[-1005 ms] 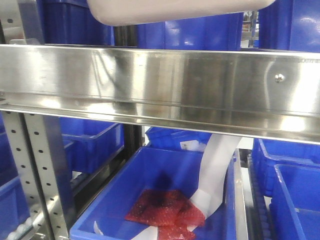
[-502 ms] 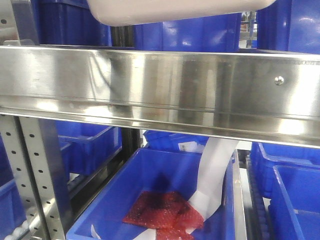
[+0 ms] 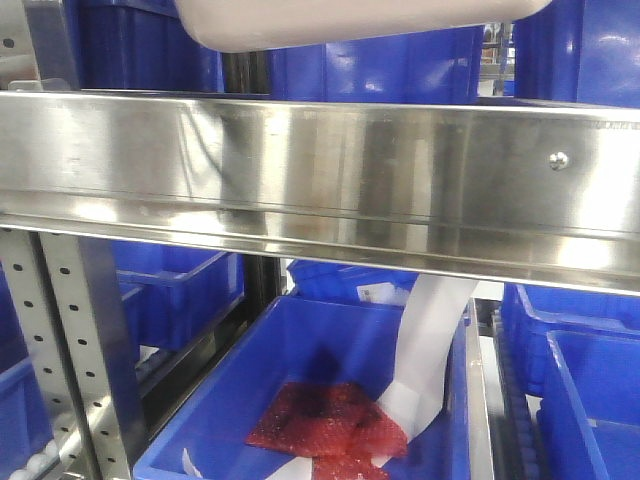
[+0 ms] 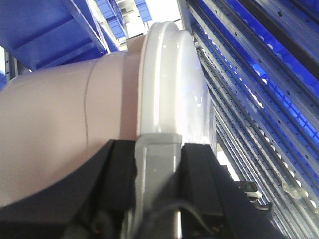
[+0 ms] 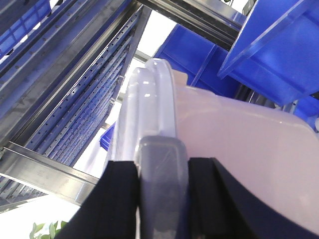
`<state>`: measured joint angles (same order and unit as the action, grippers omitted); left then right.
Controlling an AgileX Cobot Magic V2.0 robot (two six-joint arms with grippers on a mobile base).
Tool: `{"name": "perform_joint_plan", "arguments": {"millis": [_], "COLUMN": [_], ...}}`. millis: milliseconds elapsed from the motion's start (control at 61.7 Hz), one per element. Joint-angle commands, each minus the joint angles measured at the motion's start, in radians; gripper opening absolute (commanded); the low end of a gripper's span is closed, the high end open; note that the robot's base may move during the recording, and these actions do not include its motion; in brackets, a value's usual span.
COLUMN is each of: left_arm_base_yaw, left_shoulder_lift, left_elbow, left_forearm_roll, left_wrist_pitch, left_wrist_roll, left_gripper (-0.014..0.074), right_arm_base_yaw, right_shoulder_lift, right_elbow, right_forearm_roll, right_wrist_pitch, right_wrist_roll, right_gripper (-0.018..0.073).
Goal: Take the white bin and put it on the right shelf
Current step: 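Raise the bin above the upper shelf level with both grippers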
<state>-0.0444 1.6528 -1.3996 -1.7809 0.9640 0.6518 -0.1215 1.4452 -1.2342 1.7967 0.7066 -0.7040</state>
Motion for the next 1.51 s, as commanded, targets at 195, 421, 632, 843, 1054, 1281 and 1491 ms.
{"name": "perform_joint_plan", "arguments": {"millis": [195,421,632,843,1054,1281,1491], "left_arm_base_yaw": [-0.065,-0.065,-0.065,-0.065,-0.065,-0.065,-0.065], "left_shoulder_lift": [-0.058,-0.058,-0.058,-0.032,0.022,0.048,0.048], "left_elbow": [-0.04,-0.04,-0.04,-0.04,-0.04,-0.04,-0.04], "left_forearm_roll": [-0.143,-0.143,-0.102,-0.048,-0.033,-0.019,0.051], "left_wrist_pitch": [0.354,0.328,0.184,0.104,0.131,0.125,0.074], "left_wrist_roll": [0.013,0.013,0.015,0.015,0.015,0.015,0.017], "left_gripper": [-0.0127,-0.0127,-0.0127,-0.0126,-0.0085,0.0195,0.0444], "right_arm_base_yaw": [0.053,0.053,0.053,0.053,0.053,0.053,0.053], "right_shoulder_lift": [-0.04,-0.04,-0.028,0.029,0.077,0.117,0.129], "right_elbow": [-0.039,-0.039,-0.039,-0.039,-0.039,-0.039,-0.039], "right_forearm_roll": [0.087,0.087,0.077,0.006,0.004,-0.023,-0.165], "right_wrist_pitch": [0.217,0.228,0.234,0.247,0.283,0.279,0.206], "right_wrist_roll": [0.005,0.005,0.005,0.005,0.005,-0.011,-0.024], "right_gripper": [0.0066,0.0066,0.0066,0.0068,0.0109,0.0452,0.064]}}
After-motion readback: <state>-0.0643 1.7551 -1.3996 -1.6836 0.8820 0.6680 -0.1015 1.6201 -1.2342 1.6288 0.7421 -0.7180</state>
